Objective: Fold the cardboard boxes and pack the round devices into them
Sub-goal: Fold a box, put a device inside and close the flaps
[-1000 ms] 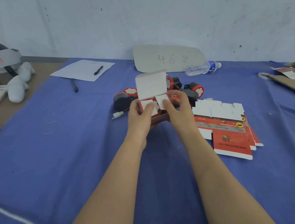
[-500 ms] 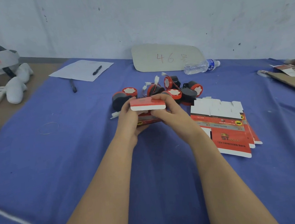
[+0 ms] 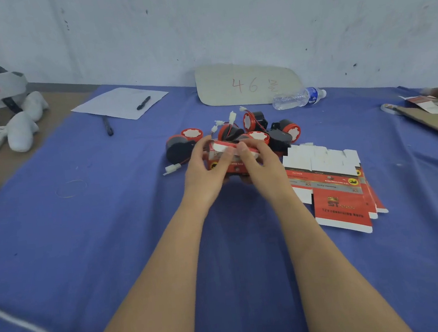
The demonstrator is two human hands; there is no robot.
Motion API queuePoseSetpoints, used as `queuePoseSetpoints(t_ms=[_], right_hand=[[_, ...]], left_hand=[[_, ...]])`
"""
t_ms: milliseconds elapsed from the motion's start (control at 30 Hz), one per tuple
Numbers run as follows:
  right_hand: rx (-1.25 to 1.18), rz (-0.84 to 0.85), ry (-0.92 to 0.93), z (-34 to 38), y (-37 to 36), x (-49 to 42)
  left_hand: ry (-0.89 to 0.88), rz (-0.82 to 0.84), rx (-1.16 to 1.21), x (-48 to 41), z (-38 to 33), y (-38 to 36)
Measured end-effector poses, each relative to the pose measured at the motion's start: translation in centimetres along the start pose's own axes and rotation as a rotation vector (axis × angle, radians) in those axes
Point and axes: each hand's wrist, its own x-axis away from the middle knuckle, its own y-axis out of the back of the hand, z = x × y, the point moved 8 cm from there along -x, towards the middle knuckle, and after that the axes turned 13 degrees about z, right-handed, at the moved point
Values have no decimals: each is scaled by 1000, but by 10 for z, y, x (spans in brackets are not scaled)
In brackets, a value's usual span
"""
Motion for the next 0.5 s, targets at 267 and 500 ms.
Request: queuePoseSetpoints(t_ms=[267, 500], right_hand=[[-37, 19, 15, 4, -3, 2], [-241, 111, -16, 3, -7, 0]], left_hand=[[45, -12, 63, 0, 4, 1], [105, 39, 58, 0, 5, -7]])
